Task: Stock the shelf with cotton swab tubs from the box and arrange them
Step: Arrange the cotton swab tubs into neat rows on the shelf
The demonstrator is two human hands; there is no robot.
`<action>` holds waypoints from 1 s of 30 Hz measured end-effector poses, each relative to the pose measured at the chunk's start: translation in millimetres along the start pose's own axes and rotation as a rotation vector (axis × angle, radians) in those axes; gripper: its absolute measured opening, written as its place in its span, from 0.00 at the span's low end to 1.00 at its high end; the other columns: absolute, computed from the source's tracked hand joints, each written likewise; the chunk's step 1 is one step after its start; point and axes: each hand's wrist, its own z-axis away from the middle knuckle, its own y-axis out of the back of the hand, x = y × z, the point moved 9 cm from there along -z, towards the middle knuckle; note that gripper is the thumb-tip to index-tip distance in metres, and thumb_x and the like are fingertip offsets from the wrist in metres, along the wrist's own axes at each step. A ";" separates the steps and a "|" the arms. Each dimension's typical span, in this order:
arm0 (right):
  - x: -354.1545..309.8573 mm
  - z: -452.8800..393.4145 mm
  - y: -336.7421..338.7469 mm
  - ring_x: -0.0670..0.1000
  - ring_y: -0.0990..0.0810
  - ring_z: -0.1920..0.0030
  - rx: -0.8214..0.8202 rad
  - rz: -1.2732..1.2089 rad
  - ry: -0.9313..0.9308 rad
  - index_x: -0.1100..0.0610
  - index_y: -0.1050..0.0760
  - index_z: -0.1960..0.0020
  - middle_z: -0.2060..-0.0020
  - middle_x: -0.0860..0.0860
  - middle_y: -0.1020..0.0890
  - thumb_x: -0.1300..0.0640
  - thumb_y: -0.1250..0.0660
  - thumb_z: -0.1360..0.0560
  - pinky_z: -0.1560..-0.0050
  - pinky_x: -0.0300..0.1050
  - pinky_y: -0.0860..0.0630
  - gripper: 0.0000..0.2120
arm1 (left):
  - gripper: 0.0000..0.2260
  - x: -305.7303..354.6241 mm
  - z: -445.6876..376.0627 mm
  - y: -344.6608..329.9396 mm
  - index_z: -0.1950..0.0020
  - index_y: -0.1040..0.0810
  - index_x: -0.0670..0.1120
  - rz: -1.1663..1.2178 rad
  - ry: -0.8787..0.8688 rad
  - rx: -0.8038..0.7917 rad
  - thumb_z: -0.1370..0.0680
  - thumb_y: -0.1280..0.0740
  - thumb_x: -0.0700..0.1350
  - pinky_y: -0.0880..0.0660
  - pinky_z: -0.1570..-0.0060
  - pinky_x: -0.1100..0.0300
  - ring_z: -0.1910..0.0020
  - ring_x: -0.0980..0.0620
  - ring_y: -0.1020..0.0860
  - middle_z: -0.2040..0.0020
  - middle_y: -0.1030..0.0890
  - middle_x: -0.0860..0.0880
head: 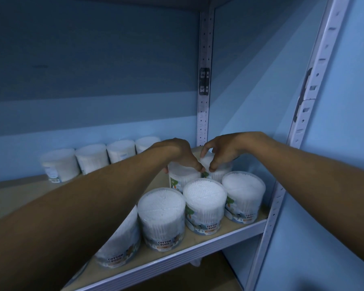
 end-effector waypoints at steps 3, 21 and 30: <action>0.4 5.0 -1.5 0.51 0.26 0.39 -0.005 0.006 -0.009 0.35 0.29 0.34 0.41 0.42 0.32 0.42 0.24 0.33 0.39 0.49 0.22 0.29 | 0.30 1.2 2.8 -1.3 0.45 0.28 0.46 -0.004 0.006 -0.010 0.33 0.27 0.68 0.17 0.58 0.56 0.61 0.43 0.17 0.45 0.25 0.45; 2.4 17.5 -7.5 0.50 0.27 0.41 -0.018 0.007 -0.048 0.35 0.32 0.32 0.33 0.45 0.31 0.39 0.25 0.33 0.37 0.49 0.24 0.32 | 0.33 2.0 17.9 -5.2 0.39 0.26 0.45 0.047 0.005 -0.029 0.33 0.27 0.67 0.17 0.56 0.55 0.55 0.44 0.18 0.41 0.25 0.45; -5.0 19.6 9.6 0.51 0.29 0.32 0.096 0.022 -0.042 0.42 0.31 0.29 0.30 0.46 0.30 0.37 0.30 0.26 0.43 0.42 0.34 0.28 | 0.30 -15.6 26.2 13.6 0.33 0.27 0.46 -0.017 -0.022 0.085 0.27 0.33 0.66 0.21 0.61 0.57 0.57 0.49 0.21 0.40 0.23 0.48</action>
